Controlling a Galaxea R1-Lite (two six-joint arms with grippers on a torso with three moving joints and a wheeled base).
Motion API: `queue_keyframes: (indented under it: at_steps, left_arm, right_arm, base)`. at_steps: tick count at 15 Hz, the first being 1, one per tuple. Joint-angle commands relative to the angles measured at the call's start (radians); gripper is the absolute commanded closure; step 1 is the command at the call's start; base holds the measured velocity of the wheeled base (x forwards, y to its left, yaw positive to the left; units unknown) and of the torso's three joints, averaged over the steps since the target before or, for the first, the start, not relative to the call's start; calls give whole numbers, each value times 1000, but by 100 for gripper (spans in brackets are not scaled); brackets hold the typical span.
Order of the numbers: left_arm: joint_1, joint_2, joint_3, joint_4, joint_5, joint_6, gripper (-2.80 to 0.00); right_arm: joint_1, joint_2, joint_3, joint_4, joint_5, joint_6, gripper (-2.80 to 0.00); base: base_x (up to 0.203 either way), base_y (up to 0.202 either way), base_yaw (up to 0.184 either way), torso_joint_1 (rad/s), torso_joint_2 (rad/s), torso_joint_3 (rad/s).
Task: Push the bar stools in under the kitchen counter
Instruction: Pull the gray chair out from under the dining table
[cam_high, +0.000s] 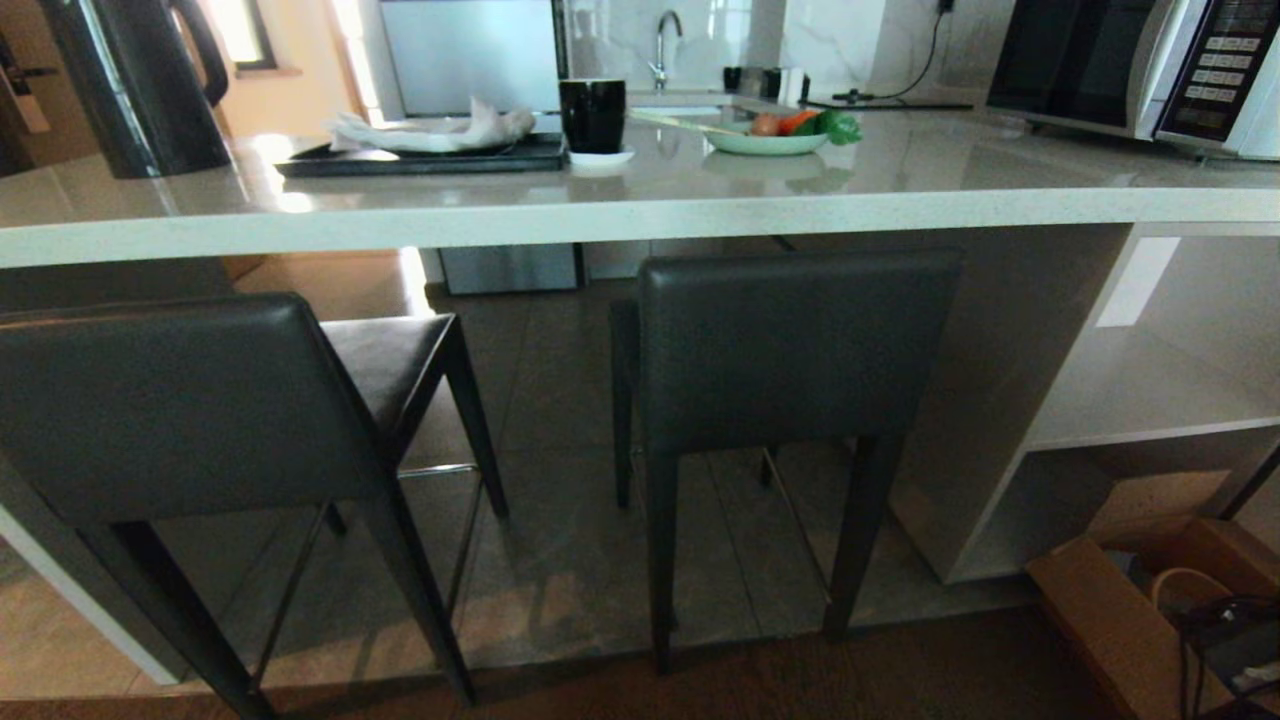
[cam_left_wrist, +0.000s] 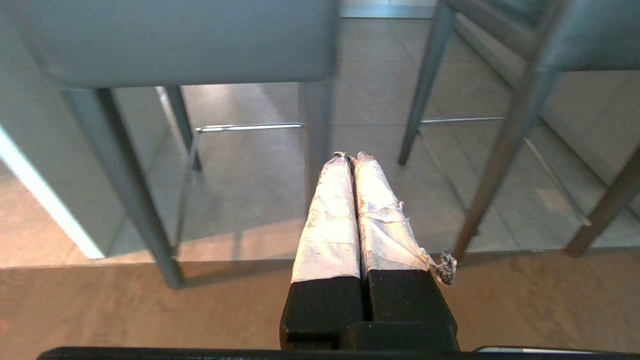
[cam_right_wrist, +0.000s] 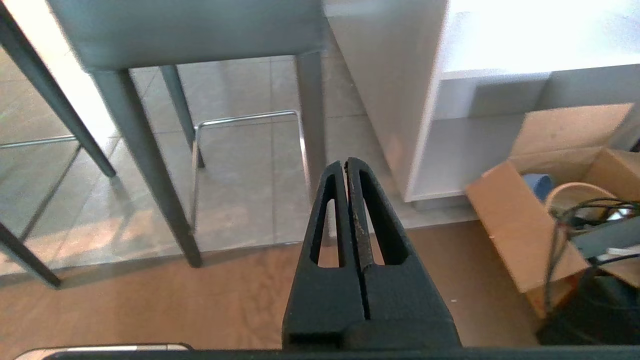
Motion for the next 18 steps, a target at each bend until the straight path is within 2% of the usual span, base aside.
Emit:
queue_keyframes:
  at_steps: [1, 10, 13, 18]
  left_arm:
    - [0, 1, 0, -1, 0, -1, 0]
    - [0, 1, 0, -1, 0, -1, 0]
    - [0, 1, 0, -1, 0, -1, 0]
    - [0, 1, 0, -1, 0, -1, 0]
  right_arm:
    - [0, 0, 0, 0, 1, 0, 0]
    - [0, 0, 0, 0, 2, -2, 0]
    - [0, 0, 1, 5, 10, -48, 0]
    - [0, 0, 2, 3, 4, -23, 0]
  base:
    - [0, 196, -2, 1, -1, 2]
    - [0, 197, -1, 1, 4, 1]
    - [0, 197, -2, 0, 4, 5]
    - [0, 196, -1, 1, 3, 3]
